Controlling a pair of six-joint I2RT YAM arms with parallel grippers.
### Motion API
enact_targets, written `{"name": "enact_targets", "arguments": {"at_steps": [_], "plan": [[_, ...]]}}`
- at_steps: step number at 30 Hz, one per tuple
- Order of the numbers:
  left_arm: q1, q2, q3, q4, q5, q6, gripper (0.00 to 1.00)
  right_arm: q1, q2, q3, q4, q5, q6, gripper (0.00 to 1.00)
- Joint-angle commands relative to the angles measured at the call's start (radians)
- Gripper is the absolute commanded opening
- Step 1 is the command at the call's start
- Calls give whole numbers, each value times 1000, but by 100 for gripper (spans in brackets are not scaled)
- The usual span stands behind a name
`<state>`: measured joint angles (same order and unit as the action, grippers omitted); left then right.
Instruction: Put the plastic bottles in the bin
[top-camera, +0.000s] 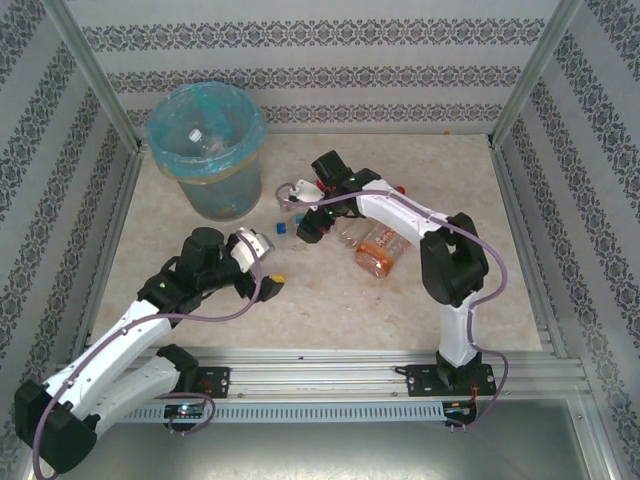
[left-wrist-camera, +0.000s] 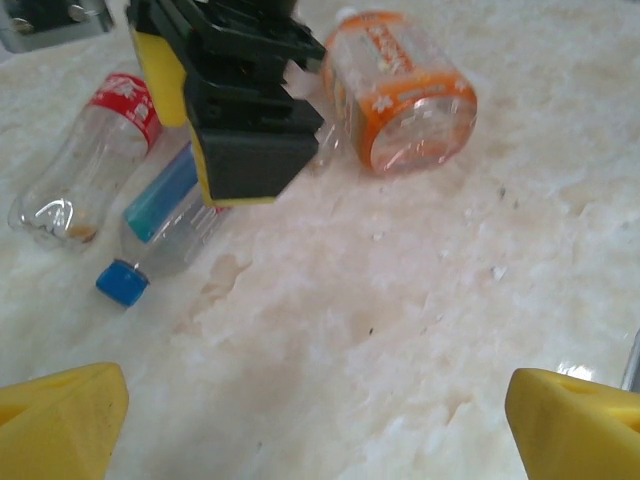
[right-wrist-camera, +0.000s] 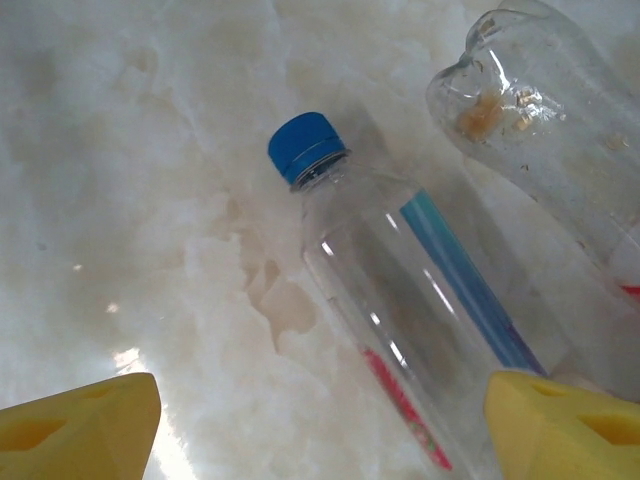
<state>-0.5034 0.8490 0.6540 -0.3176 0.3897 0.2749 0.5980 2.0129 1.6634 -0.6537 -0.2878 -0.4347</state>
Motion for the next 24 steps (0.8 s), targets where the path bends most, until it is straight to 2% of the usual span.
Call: {"name": "enact_targets", "arguments": {"at_steps": [1, 10, 18, 24], "plan": [[-11, -5, -31, -29, -39, 69, 100, 3, 62, 94, -59, 25, -71, 85], [-9, 81, -22, -43, -171, 56, 100, -23, 217, 269, -156, 13, -125, 86], [-9, 95, -22, -37, -183, 50, 100, -22, 366, 435, -294, 65, -178, 86], [-7, 95, -25, -31, -191, 50, 100, -21, 372, 422, -322, 62, -200, 84]]}}
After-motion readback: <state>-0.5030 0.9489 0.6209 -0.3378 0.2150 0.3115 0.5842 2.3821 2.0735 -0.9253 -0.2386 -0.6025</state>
